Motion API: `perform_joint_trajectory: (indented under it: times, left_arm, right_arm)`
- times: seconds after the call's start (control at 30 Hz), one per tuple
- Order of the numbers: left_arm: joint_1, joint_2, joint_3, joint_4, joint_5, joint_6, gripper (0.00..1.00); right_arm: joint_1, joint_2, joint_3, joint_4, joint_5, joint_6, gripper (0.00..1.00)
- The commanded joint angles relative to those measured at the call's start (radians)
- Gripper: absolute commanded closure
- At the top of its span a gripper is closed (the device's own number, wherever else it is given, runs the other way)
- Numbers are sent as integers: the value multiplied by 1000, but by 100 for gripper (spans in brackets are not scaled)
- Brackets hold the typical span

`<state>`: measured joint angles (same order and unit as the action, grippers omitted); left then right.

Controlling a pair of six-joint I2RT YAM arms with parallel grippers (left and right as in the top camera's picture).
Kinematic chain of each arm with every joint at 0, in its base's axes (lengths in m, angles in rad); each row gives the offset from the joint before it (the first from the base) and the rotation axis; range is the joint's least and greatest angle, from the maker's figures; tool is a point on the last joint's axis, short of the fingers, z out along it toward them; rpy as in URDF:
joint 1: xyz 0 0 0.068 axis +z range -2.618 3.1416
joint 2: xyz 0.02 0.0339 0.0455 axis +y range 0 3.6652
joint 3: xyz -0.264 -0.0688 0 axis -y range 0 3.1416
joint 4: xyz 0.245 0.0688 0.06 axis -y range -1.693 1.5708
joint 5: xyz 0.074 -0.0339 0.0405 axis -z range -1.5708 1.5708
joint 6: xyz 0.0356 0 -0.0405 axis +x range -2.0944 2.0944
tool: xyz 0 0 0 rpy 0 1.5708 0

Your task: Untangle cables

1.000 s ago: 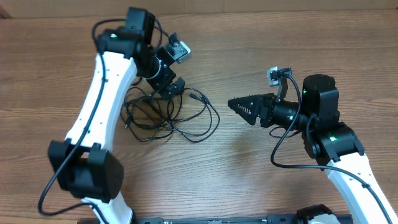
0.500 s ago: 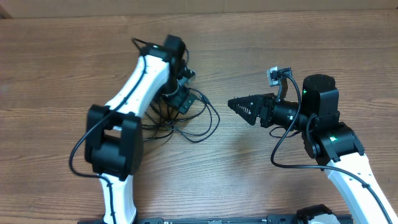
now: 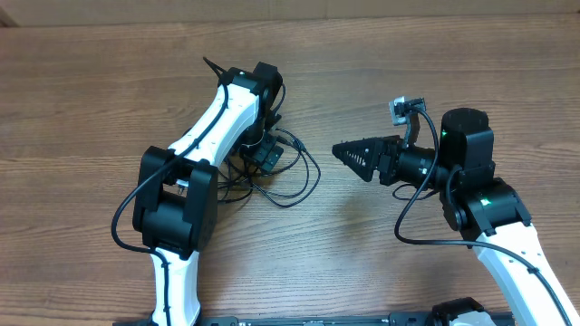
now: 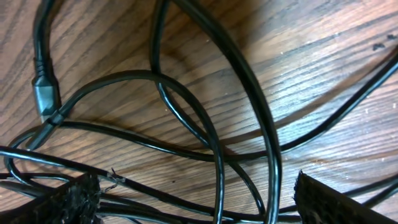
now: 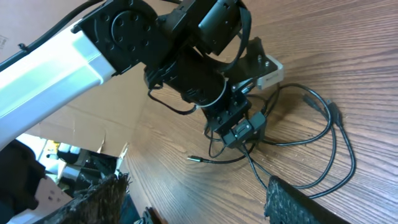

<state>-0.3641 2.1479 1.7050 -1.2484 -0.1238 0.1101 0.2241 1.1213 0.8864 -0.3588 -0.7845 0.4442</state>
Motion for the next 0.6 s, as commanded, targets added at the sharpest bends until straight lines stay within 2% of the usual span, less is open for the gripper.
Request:
perform_joint_trajectory:
  times: [0.0, 0.13, 0.33, 0.57]
  left_arm:
    - [6, -1, 8, 5, -25, -32, 0]
    - [6, -17, 20, 10, -27, -52, 1]
    - [6, -69, 21, 30, -83, -194, 1]
    - [2, -122, 21, 45, -83, -193, 1]
  right_arm:
    - [5, 2, 12, 3, 24, -8, 28]
    - [5, 2, 12, 3, 25, -8, 27]
    - [5, 3, 12, 3, 25, -8, 27]
    - [5, 3, 12, 3, 35, -8, 25]
